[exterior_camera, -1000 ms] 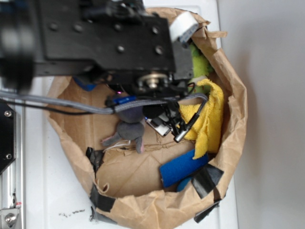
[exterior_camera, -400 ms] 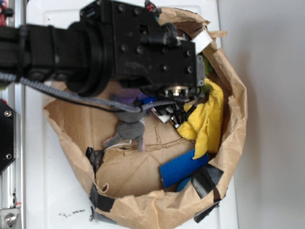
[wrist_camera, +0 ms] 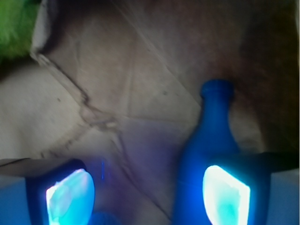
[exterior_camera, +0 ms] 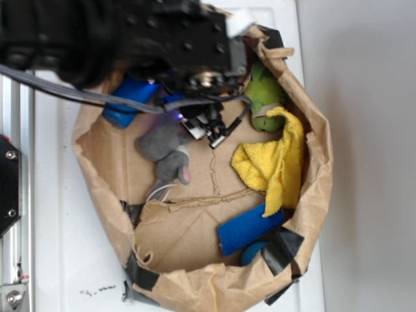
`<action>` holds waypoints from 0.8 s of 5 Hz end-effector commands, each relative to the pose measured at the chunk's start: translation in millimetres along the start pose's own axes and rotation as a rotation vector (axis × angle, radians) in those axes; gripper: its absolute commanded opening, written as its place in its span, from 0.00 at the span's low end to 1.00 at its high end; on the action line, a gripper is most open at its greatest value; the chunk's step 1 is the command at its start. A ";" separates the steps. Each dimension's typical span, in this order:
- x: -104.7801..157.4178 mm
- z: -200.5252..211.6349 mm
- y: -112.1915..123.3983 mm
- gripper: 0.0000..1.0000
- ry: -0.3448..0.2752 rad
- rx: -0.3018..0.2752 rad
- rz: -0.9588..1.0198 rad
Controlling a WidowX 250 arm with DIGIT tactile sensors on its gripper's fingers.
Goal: Grab the blue bottle.
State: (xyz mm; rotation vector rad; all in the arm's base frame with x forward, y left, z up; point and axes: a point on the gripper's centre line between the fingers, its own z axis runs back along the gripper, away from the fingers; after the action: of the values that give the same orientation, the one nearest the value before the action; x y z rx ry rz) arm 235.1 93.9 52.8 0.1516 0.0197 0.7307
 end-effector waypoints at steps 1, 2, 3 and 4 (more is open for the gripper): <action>-13.2 2.7 36.0 1.00 0.007 -0.028 0.000; -17.0 -0.9 33.8 1.00 0.007 -0.038 0.016; -16.3 -4.3 32.3 1.00 0.014 -0.037 0.022; -17.2 -6.1 33.4 1.00 0.021 -0.036 0.026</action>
State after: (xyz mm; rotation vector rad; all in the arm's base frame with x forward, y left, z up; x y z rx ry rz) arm 208.9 89.5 47.7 0.1083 0.0328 0.6974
